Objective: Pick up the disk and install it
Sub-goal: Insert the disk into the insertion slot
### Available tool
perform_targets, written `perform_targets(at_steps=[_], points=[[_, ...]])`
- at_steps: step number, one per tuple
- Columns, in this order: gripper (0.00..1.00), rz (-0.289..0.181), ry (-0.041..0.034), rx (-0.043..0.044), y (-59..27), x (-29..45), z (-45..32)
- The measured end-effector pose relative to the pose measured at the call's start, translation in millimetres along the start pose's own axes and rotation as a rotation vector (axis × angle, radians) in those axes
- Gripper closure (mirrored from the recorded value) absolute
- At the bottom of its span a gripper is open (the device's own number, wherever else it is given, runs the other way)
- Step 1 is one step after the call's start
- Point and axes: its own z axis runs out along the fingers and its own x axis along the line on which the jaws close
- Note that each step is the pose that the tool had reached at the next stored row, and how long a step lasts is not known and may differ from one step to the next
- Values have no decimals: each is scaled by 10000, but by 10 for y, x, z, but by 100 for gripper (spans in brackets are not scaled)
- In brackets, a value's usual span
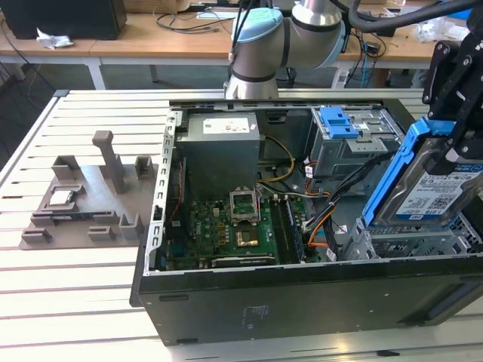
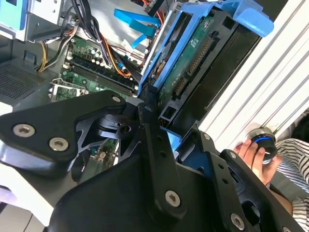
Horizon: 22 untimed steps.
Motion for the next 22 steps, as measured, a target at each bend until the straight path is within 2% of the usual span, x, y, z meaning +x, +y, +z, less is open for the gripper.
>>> perform_targets(at_steps=[10,22], points=[[64,-277,84,2,24,25,35],[64,-336,89,0,20,28,212]])
